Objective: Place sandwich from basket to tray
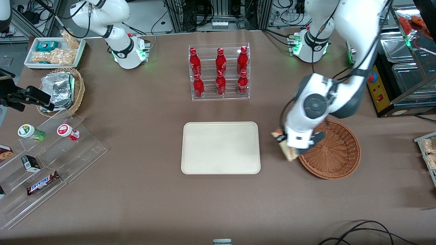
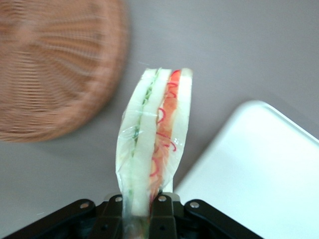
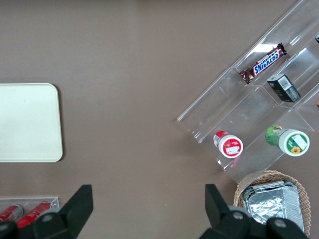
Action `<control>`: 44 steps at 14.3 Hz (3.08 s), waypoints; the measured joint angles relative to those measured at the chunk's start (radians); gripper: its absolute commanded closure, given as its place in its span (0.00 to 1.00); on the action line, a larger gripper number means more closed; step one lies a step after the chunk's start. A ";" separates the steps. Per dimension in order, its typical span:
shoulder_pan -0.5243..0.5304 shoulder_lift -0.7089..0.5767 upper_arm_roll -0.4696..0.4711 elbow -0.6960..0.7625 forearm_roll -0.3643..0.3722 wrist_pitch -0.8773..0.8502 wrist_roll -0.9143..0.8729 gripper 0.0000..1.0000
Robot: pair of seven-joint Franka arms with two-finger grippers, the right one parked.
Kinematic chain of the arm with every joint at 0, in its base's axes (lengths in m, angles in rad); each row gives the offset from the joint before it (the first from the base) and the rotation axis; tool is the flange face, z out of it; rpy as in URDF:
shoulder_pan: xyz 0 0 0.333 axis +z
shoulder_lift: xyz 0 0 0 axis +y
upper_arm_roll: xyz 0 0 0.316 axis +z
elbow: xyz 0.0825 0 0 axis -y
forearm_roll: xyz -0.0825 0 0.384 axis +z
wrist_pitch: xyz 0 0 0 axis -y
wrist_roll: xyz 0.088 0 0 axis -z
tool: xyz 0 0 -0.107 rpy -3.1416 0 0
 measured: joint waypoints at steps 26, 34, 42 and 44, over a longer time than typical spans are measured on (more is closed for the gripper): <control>-0.326 0.263 0.005 0.470 0.086 -0.107 0.080 0.00; -0.321 -0.007 0.209 0.252 0.088 -0.241 0.042 0.00; -0.124 -0.238 0.245 0.031 0.052 -0.313 0.403 0.00; -0.068 -0.301 0.247 0.013 0.007 -0.396 0.542 0.00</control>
